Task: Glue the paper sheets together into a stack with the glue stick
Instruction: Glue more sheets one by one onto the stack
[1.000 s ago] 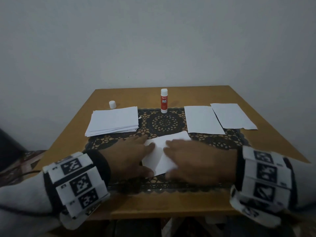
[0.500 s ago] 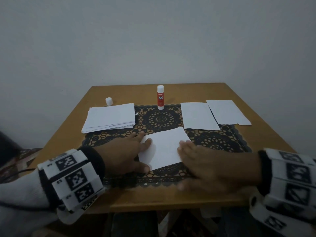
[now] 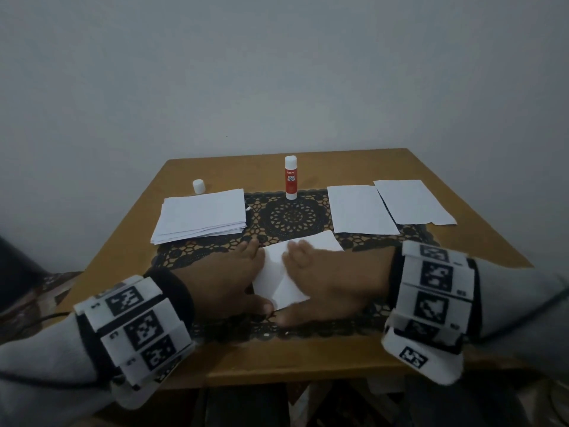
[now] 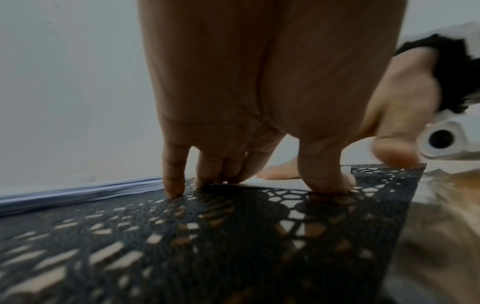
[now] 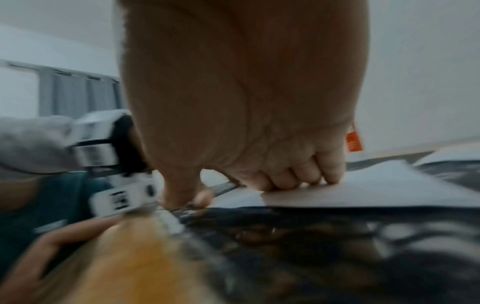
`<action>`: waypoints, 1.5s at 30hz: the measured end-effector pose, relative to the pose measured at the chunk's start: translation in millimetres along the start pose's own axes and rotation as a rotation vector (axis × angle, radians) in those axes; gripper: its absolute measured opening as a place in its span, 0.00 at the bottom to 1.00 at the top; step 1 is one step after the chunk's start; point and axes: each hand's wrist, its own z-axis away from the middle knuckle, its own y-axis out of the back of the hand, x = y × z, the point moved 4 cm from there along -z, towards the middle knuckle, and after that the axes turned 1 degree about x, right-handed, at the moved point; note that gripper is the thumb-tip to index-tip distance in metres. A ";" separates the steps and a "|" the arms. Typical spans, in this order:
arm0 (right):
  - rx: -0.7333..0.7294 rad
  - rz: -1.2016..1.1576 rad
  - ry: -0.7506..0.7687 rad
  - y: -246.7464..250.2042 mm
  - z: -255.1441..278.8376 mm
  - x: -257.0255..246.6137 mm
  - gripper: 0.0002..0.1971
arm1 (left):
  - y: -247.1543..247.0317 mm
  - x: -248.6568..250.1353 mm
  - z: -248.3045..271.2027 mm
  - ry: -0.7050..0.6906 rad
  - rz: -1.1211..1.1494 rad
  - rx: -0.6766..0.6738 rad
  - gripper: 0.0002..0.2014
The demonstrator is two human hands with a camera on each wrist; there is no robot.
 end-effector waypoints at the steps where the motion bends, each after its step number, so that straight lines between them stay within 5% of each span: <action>1: -0.006 0.009 0.039 -1.0 0.5 -6.8 0.52 | -0.1 -0.4 -0.6 0.005 -0.004 0.003 0.48; 12: 0.019 -0.010 0.095 -7.8 0.9 -2.5 0.50 | -0.3 -1.4 -1.0 0.016 -0.015 0.004 0.47; 17: 0.049 -0.094 -0.064 1.1 -0.4 36.8 0.48 | 0.4 0.5 1.5 0.020 -0.006 -0.014 0.47; 22: -0.004 -0.058 0.041 -7.9 4.5 16.7 0.48 | 0.2 0.5 0.8 0.021 -0.006 -0.008 0.47; 34: 0.042 -0.087 -0.063 -3.6 -2.2 56.0 0.40 | -2.3 9.0 7.6 0.022 -0.047 -0.076 0.46; 40: 0.047 -0.074 -0.044 -3.8 -4.0 61.2 0.41 | -14.5 62.1 26.9 -0.234 -0.018 -0.126 0.41; 45: 0.046 -0.080 -0.037 -4.5 -5.6 61.7 0.42 | 3.3 12.3 6.6 0.032 0.021 -0.114 0.39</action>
